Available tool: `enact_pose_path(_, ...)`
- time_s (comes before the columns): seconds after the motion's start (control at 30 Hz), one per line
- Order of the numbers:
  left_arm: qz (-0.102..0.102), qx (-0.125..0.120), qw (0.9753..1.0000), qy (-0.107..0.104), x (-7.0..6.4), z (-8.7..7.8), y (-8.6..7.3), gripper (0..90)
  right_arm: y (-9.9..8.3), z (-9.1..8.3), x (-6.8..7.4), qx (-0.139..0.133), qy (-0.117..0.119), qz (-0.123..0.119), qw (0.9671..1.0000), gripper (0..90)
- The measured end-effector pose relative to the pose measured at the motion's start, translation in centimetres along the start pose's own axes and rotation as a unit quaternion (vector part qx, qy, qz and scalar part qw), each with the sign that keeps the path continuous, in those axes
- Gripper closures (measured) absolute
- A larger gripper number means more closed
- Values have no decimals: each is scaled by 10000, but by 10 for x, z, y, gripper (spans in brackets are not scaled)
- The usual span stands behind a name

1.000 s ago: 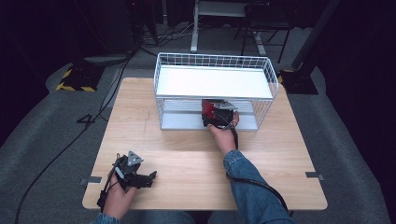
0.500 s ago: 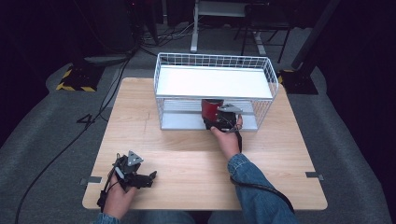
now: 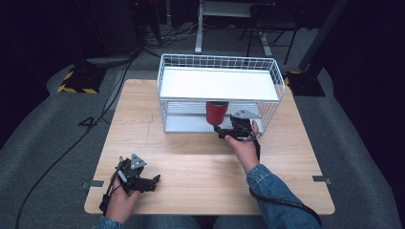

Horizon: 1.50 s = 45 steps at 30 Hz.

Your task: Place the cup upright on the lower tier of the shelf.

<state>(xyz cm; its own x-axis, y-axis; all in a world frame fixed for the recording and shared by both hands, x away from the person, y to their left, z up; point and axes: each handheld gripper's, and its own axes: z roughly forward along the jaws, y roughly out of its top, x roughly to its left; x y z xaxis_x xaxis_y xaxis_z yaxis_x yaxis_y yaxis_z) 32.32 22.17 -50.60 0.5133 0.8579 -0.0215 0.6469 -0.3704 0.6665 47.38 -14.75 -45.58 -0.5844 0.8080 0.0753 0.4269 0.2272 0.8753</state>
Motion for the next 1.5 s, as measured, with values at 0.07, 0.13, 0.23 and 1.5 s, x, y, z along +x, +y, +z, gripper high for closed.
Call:
enact_pose_path(0.07,-3,-5,10000,-4,0,0,0,2,-1,-4,0,4,29,-18,10000,157)
enact_pose_path(0.13,-3,1,10000,-14,0,0,0,2,-3,-16,-1,25,106,-47,9999,157)
enact_pose_path(0.23,-3,-5,10000,-13,0,0,0,2,-3,-28,-1,4,172,-80,9998,157)
enact_pose_path(1.5,-25,11,10000,-23,1,2,2,2,-45,-161,-48,448,268,29,9986,160)
